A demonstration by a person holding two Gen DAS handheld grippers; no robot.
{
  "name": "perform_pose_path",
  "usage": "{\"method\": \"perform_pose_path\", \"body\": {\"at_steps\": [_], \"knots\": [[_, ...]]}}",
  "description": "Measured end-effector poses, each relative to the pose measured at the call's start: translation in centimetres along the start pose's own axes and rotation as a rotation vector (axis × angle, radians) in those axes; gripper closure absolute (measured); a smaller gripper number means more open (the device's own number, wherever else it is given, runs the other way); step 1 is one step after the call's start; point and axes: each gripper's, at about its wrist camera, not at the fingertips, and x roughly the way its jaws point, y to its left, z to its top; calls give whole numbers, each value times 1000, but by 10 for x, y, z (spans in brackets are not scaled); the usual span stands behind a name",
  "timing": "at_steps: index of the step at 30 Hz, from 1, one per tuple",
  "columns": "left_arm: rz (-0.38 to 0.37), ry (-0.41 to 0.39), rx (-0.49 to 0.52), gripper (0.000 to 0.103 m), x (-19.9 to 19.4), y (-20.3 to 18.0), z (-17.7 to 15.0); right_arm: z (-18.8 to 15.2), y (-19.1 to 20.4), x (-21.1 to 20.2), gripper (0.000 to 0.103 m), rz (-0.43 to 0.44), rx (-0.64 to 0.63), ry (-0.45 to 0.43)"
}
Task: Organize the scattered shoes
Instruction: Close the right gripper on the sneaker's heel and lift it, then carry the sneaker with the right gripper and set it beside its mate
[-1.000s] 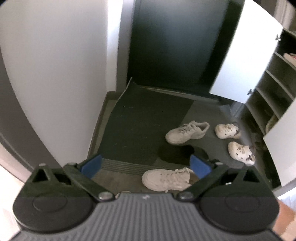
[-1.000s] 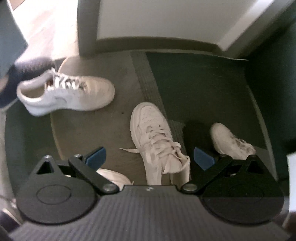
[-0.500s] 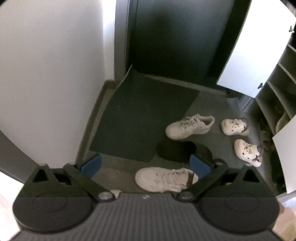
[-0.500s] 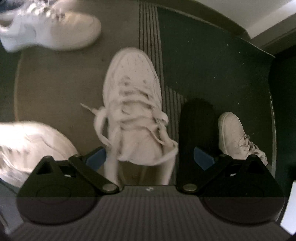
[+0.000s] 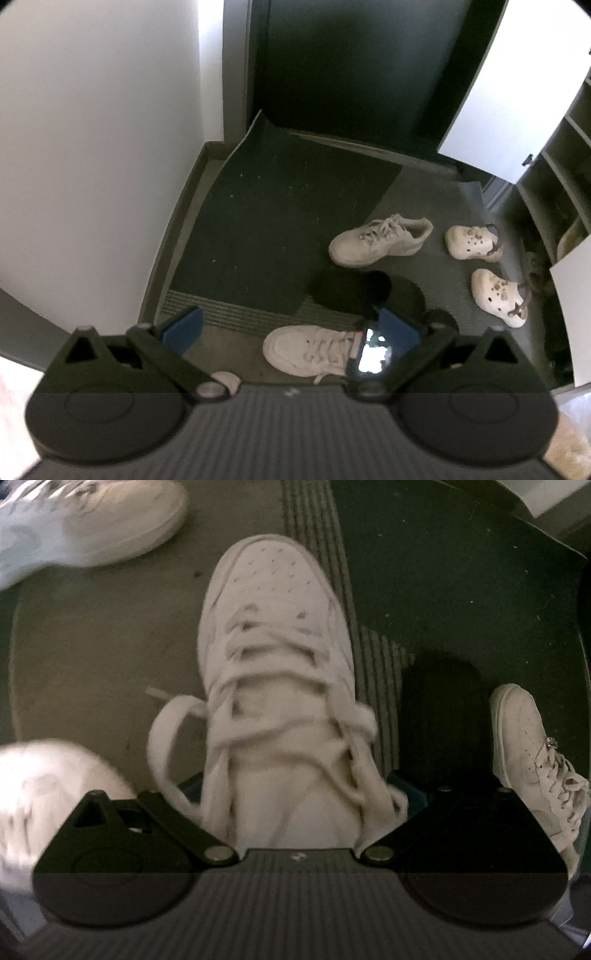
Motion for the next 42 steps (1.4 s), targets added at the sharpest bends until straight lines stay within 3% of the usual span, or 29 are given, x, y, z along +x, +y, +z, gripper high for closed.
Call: {"method": "perform_pose_path", "body": {"at_steps": [2, 4, 11, 19, 27, 37, 42], "knots": [[0, 8, 2, 0, 2, -2, 0, 2, 18, 12, 0, -72, -73, 55], [-3, 19, 7, 0, 5, -6, -1, 2, 24, 12, 0, -93, -124, 53], [-10, 23, 36, 0, 4, -19, -6, -1, 16, -4, 17, -39, -78, 58], [-3, -1, 43, 0, -8, -20, -15, -15, 12, -27, 19, -70, 15, 37], [-48, -42, 45, 0, -41, -14, -27, -31, 0, -77, 19, -128, 250, 1], [-112, -168, -45, 0, -100, 24, -26, -66, 17, -139, 19, -213, 700, 69], [-141, -182, -53, 0, -114, 30, -32, -100, 33, -169, 19, -204, 974, 37]]}}
